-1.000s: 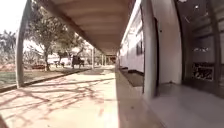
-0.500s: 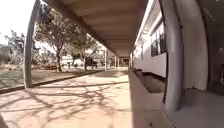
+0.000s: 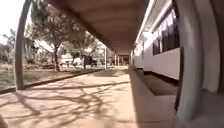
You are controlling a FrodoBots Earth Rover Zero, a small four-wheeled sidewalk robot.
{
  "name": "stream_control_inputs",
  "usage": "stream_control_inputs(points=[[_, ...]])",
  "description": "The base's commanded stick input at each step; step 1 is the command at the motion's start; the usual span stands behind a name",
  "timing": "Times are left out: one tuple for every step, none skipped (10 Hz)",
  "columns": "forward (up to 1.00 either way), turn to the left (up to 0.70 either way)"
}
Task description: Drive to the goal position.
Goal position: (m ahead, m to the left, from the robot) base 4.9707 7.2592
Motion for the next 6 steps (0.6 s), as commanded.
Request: stream_control_inputs(points=[[0.7, 0.0], [0.7, 0.0], [0.7, 0.0], [0.7, 0.0], [0.7, 0.0], [0.7, 0.0]])
